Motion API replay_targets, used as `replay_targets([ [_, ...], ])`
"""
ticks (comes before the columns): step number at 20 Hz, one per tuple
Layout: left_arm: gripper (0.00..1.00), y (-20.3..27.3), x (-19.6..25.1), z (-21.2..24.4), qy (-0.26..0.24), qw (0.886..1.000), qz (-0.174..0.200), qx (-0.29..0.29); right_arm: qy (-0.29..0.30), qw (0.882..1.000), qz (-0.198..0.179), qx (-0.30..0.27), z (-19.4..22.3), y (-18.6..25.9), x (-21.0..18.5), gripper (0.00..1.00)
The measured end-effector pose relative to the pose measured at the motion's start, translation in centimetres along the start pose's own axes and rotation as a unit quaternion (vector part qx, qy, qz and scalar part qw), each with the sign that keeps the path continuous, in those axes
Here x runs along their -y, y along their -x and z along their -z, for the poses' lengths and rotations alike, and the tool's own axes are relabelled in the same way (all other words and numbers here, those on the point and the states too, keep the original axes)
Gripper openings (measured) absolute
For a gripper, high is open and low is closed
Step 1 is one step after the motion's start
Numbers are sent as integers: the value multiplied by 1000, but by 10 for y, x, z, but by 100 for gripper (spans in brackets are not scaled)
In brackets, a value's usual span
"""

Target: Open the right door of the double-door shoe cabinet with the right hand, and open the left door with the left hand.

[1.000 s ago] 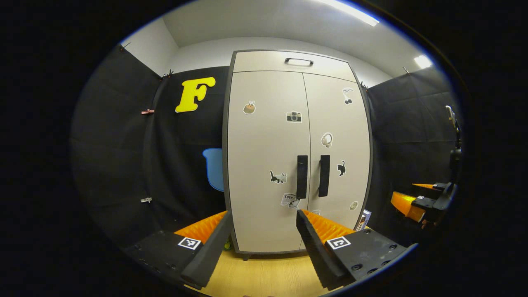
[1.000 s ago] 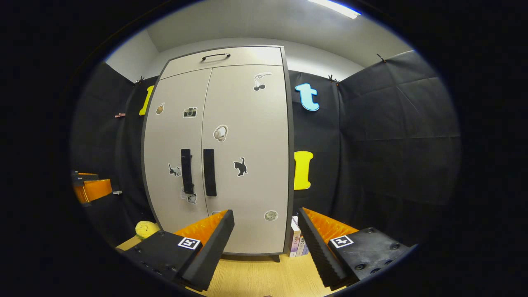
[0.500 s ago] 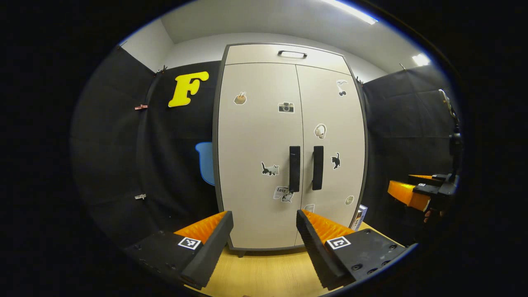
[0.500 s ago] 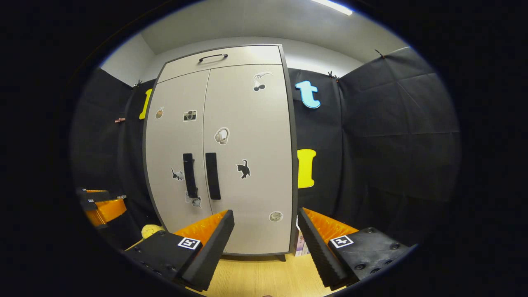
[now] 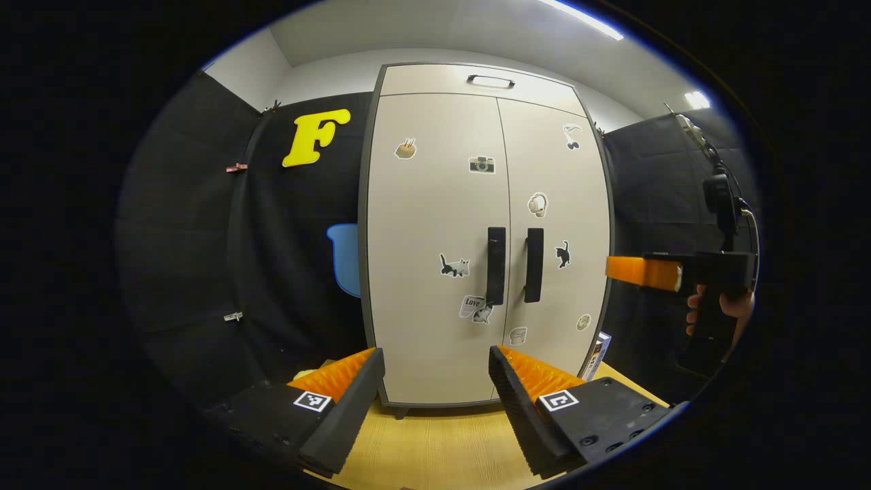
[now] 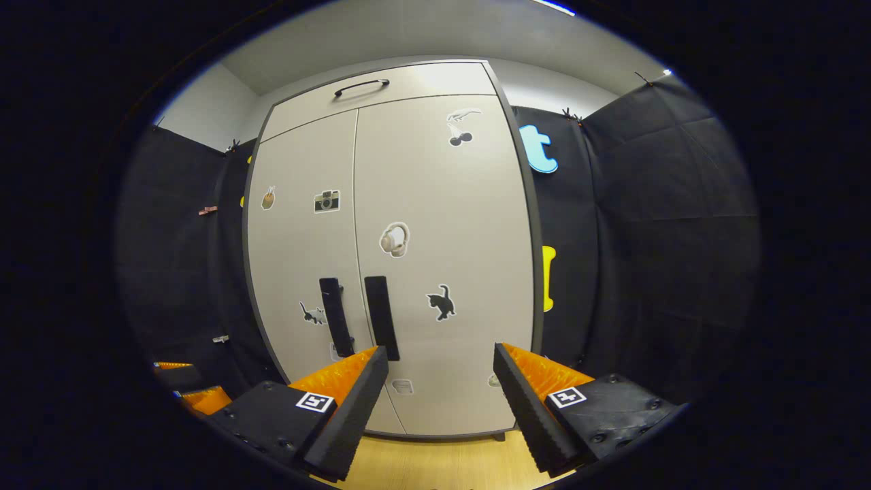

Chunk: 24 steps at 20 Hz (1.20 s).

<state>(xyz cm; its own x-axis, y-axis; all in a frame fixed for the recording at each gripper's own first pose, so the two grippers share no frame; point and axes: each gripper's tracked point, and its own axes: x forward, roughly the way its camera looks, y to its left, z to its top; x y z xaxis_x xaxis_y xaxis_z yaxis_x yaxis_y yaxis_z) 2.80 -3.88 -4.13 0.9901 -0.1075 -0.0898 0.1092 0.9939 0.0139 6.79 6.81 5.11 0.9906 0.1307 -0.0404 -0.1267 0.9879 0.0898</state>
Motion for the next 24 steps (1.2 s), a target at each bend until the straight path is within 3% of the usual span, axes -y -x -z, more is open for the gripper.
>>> replay_targets([
  [9,95,-2,-44,21,12,998,-57,-26,23,998,-31,-45,24,-94,-48,98],
  [15,95,-2,-64,30,18,996,-80,-38,13,998,-21,-50,34,-132,-54,98],
  [17,95,-1,-66,32,17,996,-81,-40,12,999,-16,-50,36,-139,-55,90],
  [22,95,4,-66,30,18,996,-78,-38,13,998,-20,-58,40,-143,-65,54],
  [23,95,6,-65,30,17,996,-76,-37,9,998,-19,-63,41,-143,-68,50],
  [24,95,7,-65,28,16,996,-75,-36,11,998,-15,-61,40,-144,-67,37],
])
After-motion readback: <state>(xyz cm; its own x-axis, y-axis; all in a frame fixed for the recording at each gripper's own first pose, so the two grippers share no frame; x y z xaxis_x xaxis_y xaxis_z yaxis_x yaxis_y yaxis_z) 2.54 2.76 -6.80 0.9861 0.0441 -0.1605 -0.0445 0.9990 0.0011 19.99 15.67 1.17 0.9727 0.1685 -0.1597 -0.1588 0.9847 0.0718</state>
